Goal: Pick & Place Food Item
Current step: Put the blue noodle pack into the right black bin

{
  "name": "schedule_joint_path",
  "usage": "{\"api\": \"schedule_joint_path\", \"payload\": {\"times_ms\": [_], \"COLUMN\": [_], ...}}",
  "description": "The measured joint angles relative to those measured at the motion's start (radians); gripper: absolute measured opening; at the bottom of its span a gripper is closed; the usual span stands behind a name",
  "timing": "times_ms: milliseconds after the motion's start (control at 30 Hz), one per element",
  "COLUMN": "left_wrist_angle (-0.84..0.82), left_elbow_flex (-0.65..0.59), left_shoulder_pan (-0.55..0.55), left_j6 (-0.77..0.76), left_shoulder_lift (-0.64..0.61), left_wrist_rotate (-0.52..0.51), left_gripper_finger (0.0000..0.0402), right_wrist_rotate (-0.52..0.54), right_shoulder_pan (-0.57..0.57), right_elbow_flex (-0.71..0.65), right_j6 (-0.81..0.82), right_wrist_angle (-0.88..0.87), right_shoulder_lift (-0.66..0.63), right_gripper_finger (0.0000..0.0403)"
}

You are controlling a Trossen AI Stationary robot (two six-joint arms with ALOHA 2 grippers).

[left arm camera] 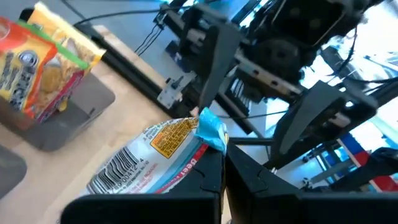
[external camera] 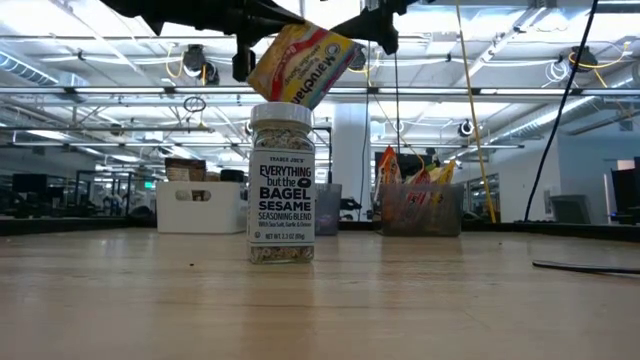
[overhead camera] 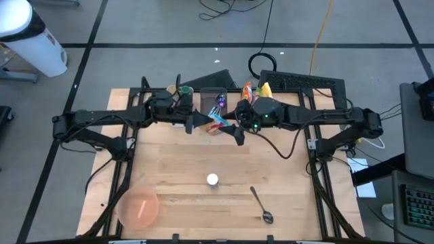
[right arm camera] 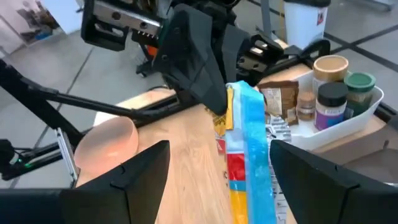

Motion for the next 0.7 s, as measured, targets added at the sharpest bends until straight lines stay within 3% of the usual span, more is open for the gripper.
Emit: {"api": "schedule_joint_path", "payload": {"times_ms": [367, 700], "left_wrist_angle": [0.018, -0.02], "left_elbow_flex": [0.039, 0.043], "left_shoulder_pan": [0.0, 0.0], "left_j6": [0.017, 0.02], "left_shoulder_lift": [0.0, 0.0], "left_wrist_rotate": [0.0, 0.005], "left_gripper_finger": [0.0003, 0.0003], "right_wrist_rotate": [0.011, 0.009], "right_shoulder_pan": [-0.004, -0.006], "right_elbow_flex": [0.0, 0.0], "right_j6": [0.007, 0.007], "right_wrist_angle": [0.021, 0.016], "right_shoulder_lift": [0.026, 0.028], "right_gripper_finger": [0.0258, 0.0158]}}
